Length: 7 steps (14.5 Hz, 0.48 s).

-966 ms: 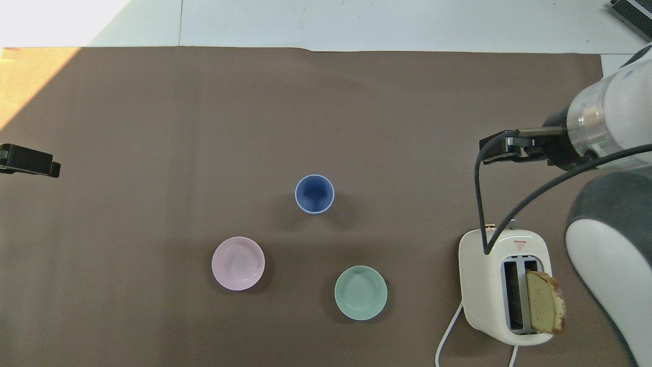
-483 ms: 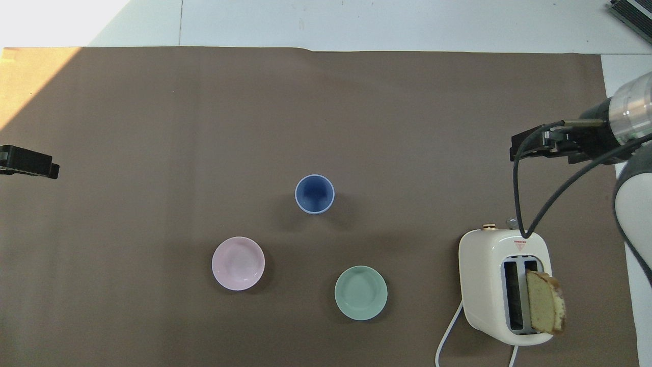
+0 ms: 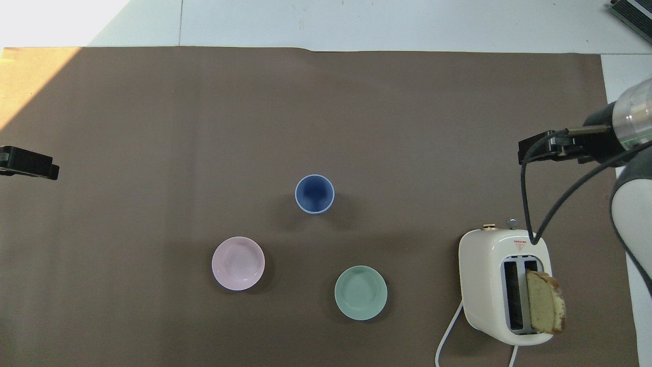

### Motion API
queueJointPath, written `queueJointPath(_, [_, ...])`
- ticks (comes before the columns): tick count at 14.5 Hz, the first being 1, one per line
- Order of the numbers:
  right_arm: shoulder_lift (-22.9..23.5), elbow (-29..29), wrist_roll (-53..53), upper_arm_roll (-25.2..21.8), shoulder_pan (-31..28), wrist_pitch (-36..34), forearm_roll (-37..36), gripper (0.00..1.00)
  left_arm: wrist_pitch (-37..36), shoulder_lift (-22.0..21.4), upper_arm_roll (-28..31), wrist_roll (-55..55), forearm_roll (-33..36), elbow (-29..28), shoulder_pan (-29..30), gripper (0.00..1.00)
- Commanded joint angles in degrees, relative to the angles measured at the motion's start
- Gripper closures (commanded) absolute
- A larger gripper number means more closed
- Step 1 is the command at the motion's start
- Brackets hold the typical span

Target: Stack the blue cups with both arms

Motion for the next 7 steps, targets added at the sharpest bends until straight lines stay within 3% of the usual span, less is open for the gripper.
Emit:
queueJointPath(1, [-1.6, -2.2, -1.6, 0.7, -0.9, 1.1, -0.7, 0.0, -0.9, -0.9, -0.4, 0.6, 1.3, -0.4, 0.3, 0.0])
queueJointPath(7, [-1.6, -2.3, -1.6, 0.7, -1.8, 1.0, -0.7, 0.0, -0.9, -1.0, -0.5, 0.6, 1.4, -0.5, 0.3, 0.0])
